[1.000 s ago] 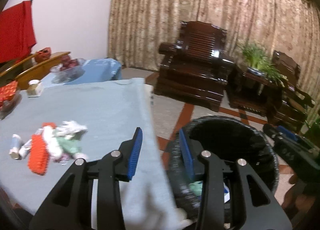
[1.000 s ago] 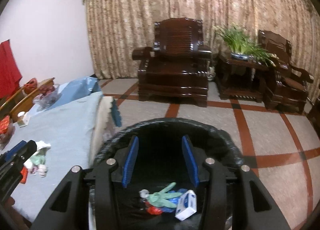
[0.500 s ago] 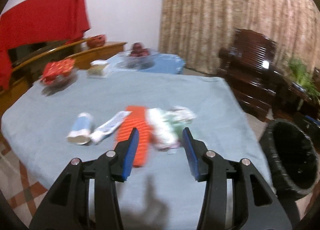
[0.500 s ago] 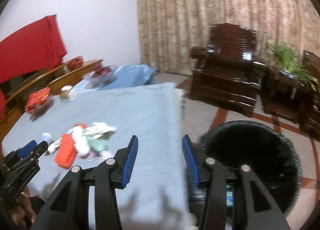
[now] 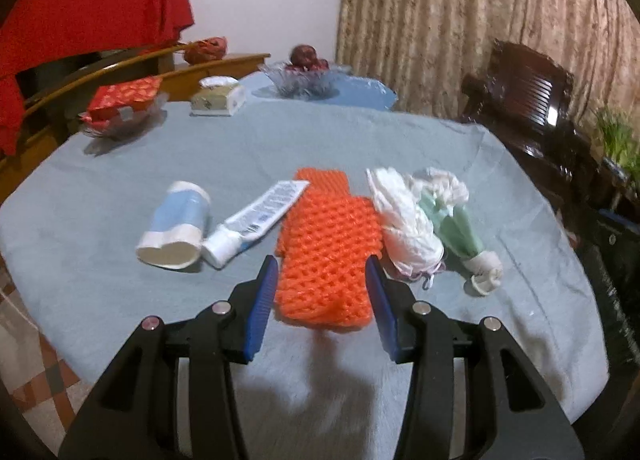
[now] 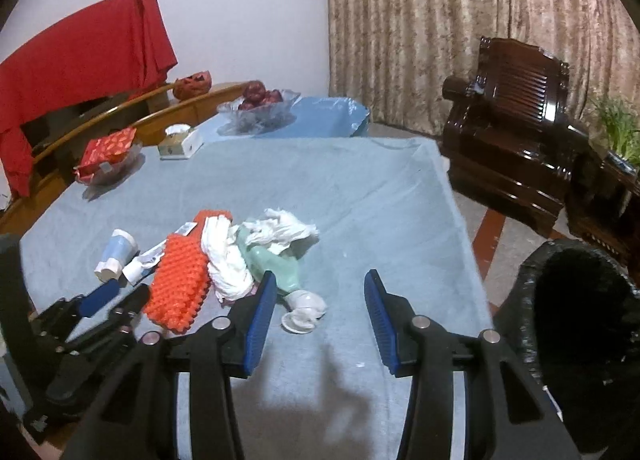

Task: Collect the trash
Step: 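Move both tools back to the table and grasp the orange mesh net with the left gripper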

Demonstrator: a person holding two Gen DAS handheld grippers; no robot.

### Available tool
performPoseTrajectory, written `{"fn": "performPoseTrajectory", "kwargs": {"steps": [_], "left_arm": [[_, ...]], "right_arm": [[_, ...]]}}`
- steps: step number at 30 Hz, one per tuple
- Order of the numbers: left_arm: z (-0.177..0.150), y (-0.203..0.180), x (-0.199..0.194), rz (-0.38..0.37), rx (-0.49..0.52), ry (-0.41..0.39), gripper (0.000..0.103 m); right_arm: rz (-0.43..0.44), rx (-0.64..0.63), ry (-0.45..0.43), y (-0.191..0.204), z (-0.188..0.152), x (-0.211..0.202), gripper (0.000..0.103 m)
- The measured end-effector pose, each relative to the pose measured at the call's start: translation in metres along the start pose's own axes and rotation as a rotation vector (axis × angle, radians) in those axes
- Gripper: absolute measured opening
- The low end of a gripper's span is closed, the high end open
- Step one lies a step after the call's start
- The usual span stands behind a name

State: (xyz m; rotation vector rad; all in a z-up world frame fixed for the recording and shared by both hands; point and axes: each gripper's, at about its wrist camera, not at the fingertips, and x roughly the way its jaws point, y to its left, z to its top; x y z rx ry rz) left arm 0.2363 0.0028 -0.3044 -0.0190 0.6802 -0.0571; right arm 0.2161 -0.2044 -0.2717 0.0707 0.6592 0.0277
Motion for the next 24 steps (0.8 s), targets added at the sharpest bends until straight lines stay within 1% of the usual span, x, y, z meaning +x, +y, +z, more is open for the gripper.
{"fn": "performPoseTrajectory", "kwargs": {"steps": [4,8,10,11,12,13,14,16,21,24], "left_arm": [[-0.006,-0.004,0.028,-0.001,0.03,0.041,0.049],[-0.008,-0.005,0.043,0.0,0.038,0.053,0.054],[-0.009,-0.004,0.047,-0.013,0.04,0.052,0.052],[-0.009,-0.004,0.046,-0.021,0.04,0.046,0.043],[-0.009,-0.003,0.045,-0.032,0.041,0.043,0.021],[-0.007,-0.003,0.043,-0.039,0.046,0.041,0.003],[-0.006,-0.002,0.04,-0.033,0.046,0.034,0.0],[-0.002,0.002,0.03,-0.044,0.032,0.011,0.0],[0.005,0.004,0.007,-0.043,0.018,-0.038,0.0],[0.001,0.0,0.008,-0.062,0.028,-0.01,0.001]], "right_arm": [[0.002,-0.003,0.023,0.004,-0.002,0.015,0.045],[0.002,-0.009,0.037,0.005,-0.004,0.027,0.045],[0.0,-0.009,0.05,0.004,-0.007,0.032,0.045],[0.001,-0.01,0.059,0.004,-0.008,0.035,0.045],[0.001,-0.01,0.063,0.004,-0.008,0.036,0.045],[0.003,-0.011,0.064,0.005,-0.008,0.038,0.045],[0.005,-0.014,0.063,0.006,-0.007,0.038,0.045],[0.012,-0.021,0.06,0.008,-0.006,0.039,0.045],[0.036,-0.032,0.05,0.019,0.001,0.041,0.045],[0.043,-0.033,0.048,0.023,0.002,0.042,0.045]]}}
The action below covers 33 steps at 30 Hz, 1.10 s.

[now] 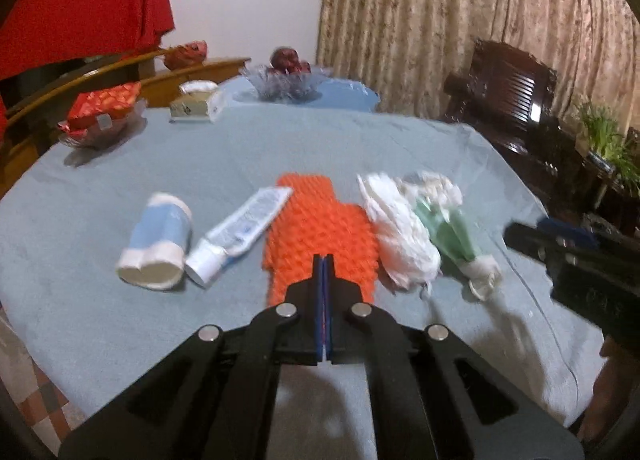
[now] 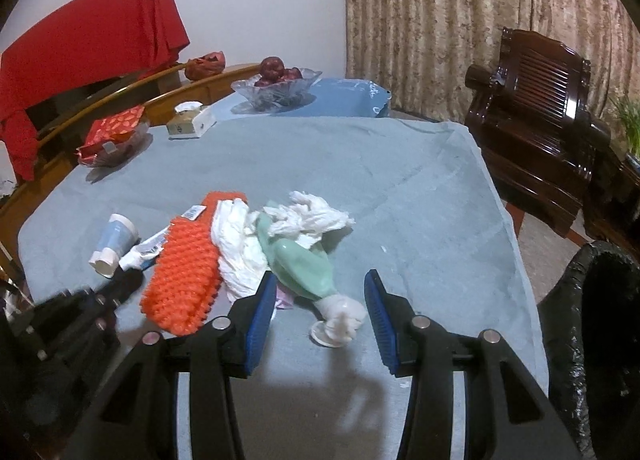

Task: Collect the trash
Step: 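Move both tools back to the table and grasp the orange mesh net with the left gripper, then lift the orange mesh net with the left gripper while the right gripper grasps the white tissue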

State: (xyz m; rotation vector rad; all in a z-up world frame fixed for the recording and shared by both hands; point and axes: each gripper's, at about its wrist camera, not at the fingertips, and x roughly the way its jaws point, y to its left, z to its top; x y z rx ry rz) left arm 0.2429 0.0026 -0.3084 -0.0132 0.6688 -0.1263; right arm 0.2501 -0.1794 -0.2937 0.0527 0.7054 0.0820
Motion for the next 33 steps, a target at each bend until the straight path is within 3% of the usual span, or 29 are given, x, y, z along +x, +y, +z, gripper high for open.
{"fn": "performPoseTrajectory", "kwargs": {"steps": [1,3,4,6,11,12,13,14,15,25,33], "left_arm": [[-0.003,-0.002,0.002,0.004,0.005,0.003,0.005],[-0.006,-0.004,0.008,0.011,0.01,0.021,0.055],[-0.009,-0.005,0.01,0.02,0.01,0.018,0.062],[-0.013,-0.008,0.014,0.021,0.025,0.028,0.064],[-0.02,-0.011,0.034,0.038,0.065,0.078,0.062],[-0.02,-0.008,0.035,0.039,0.06,0.08,0.049],[-0.018,-0.003,0.033,0.03,0.043,0.074,0.044],[-0.016,0.0,0.031,0.014,0.028,0.067,0.025],[-0.013,0.002,0.028,0.005,0.023,0.064,0.021],[0.007,0.025,-0.02,0.021,-0.039,-0.088,0.02],[0.007,0.047,-0.022,0.034,-0.092,-0.071,0.021]], "right_arm": [[0.002,-0.002,0.0,0.001,0.0,0.0,0.045],[0.0,-0.006,-0.001,0.001,-0.001,-0.002,0.045],[-0.001,-0.005,-0.001,0.0,-0.002,-0.002,0.045],[-0.006,0.005,0.001,-0.003,-0.003,-0.002,0.045],[-0.011,0.018,0.01,-0.01,-0.004,0.002,0.045],[-0.01,0.018,0.01,-0.011,-0.004,0.002,0.045],[-0.009,0.017,0.01,-0.01,-0.004,0.003,0.045],[-0.007,0.016,0.012,-0.01,-0.004,0.004,0.045],[-0.005,0.015,0.013,-0.01,-0.004,0.005,0.045],[0.039,-0.02,0.013,0.019,-0.003,0.013,0.045],[0.062,-0.049,0.025,0.046,-0.004,0.021,0.045]]}}
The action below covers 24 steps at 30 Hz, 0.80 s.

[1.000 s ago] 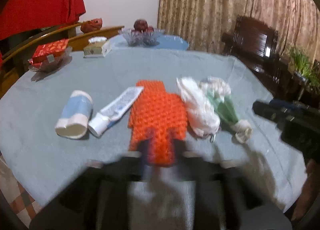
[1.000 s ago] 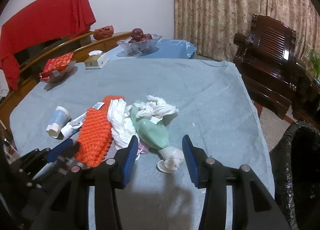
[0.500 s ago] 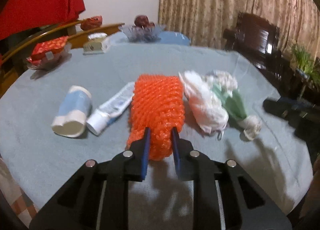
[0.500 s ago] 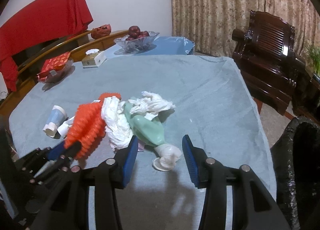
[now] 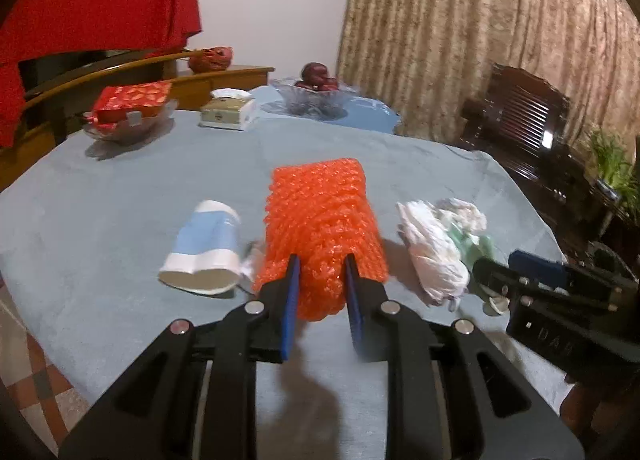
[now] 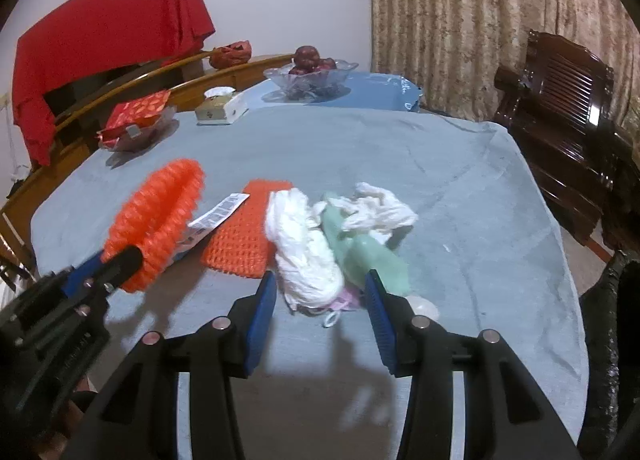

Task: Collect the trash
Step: 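Lift the orange mesh net with the left gripper while the right gripper grasps the white tissue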

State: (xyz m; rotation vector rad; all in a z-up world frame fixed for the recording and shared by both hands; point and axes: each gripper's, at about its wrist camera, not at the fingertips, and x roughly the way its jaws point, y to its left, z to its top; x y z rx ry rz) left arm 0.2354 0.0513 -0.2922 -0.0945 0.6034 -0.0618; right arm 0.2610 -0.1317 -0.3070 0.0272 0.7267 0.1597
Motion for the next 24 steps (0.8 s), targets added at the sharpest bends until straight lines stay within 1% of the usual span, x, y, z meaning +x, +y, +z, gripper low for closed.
{"fn": "performPoseTrajectory", "kwargs": {"steps": [5,10,11,13,15,16,17,20,24], "left_arm": [[-0.001,0.007,-0.003,0.004,-0.014,-0.011,0.021],[-0.001,0.018,-0.004,0.035,-0.032,-0.027,0.021],[-0.001,0.019,-0.004,0.042,-0.035,-0.029,0.021],[-0.001,0.022,-0.004,0.053,-0.042,-0.03,0.021],[-0.001,0.021,-0.003,0.061,-0.043,-0.027,0.021],[-0.001,0.02,-0.002,0.061,-0.046,-0.023,0.021],[-0.002,0.019,-0.002,0.061,-0.046,-0.022,0.021],[0.0,0.015,-0.006,0.063,-0.033,-0.033,0.021],[0.004,0.013,-0.013,0.075,-0.036,-0.046,0.021]], "right_arm": [[-0.005,-0.02,0.004,0.009,0.0,0.014,0.045],[-0.028,-0.013,0.026,0.011,-0.001,0.034,0.044],[-0.037,-0.012,0.027,0.011,-0.001,0.038,0.042],[-0.047,-0.011,0.041,0.01,-0.003,0.043,0.035],[-0.076,-0.02,0.041,0.012,-0.004,0.046,0.018],[-0.073,-0.017,0.047,0.012,-0.005,0.047,0.013],[-0.072,-0.011,0.051,0.012,-0.006,0.047,0.012],[-0.073,0.009,0.023,0.011,-0.005,0.036,0.01],[-0.076,0.04,-0.016,0.006,-0.002,0.011,0.01]]}}
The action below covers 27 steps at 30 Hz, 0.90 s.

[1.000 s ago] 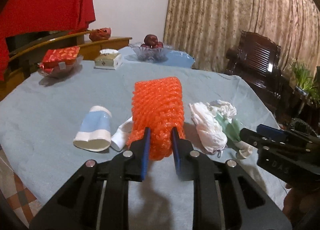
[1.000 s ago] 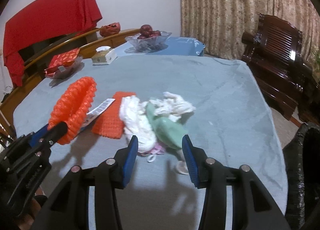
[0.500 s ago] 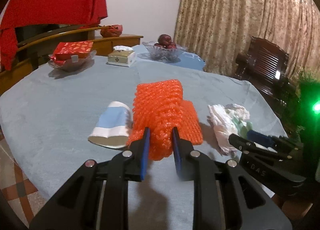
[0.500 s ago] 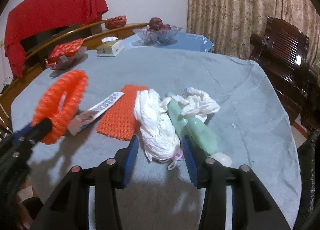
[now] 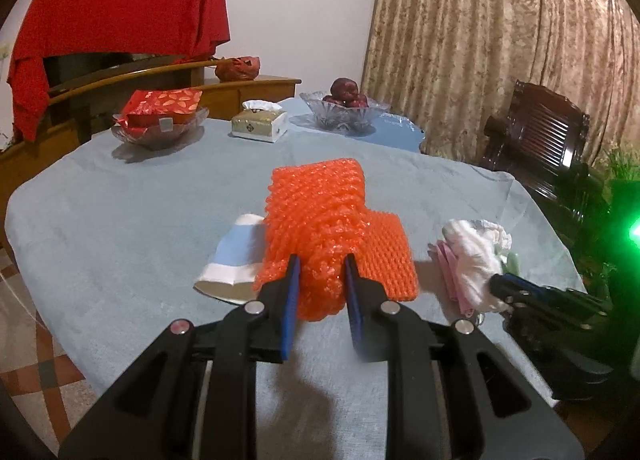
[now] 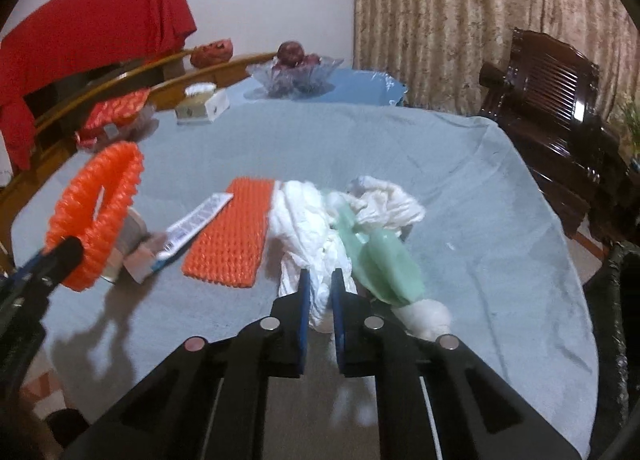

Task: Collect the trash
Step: 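Lift the orange mesh net with the left gripper while the right gripper grasps the white tissue, then carry the mesh net and tissue over the black bin and open both grippers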

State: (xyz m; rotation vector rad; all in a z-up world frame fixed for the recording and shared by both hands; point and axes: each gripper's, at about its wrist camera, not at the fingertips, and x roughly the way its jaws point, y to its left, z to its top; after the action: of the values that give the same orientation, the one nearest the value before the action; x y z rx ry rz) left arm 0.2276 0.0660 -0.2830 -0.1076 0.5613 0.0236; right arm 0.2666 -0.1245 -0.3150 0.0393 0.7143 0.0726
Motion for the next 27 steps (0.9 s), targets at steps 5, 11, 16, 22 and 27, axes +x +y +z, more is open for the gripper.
{"fn": "performPoseTrajectory", "kwargs": {"steps": [5,11,16,22,27], "left_arm": [[0.005,-0.012,-0.013,-0.006,0.009,-0.015,0.021],[0.013,-0.046,-0.034,-0.057,0.037,-0.03,0.021],[0.019,-0.1,-0.051,-0.138,0.089,-0.046,0.021],[0.02,-0.173,-0.066,-0.259,0.146,-0.048,0.021],[0.012,-0.245,-0.074,-0.368,0.201,-0.038,0.021]], "right_arm": [[-0.009,0.041,-0.05,-0.012,0.008,-0.035,0.01],[-0.06,0.044,-0.117,-0.044,0.012,-0.085,0.01],[-0.152,0.099,-0.155,-0.097,0.012,-0.123,0.01],[-0.274,0.173,-0.195,-0.17,0.004,-0.168,0.01],[-0.369,0.225,-0.208,-0.226,-0.008,-0.194,0.01]]}}
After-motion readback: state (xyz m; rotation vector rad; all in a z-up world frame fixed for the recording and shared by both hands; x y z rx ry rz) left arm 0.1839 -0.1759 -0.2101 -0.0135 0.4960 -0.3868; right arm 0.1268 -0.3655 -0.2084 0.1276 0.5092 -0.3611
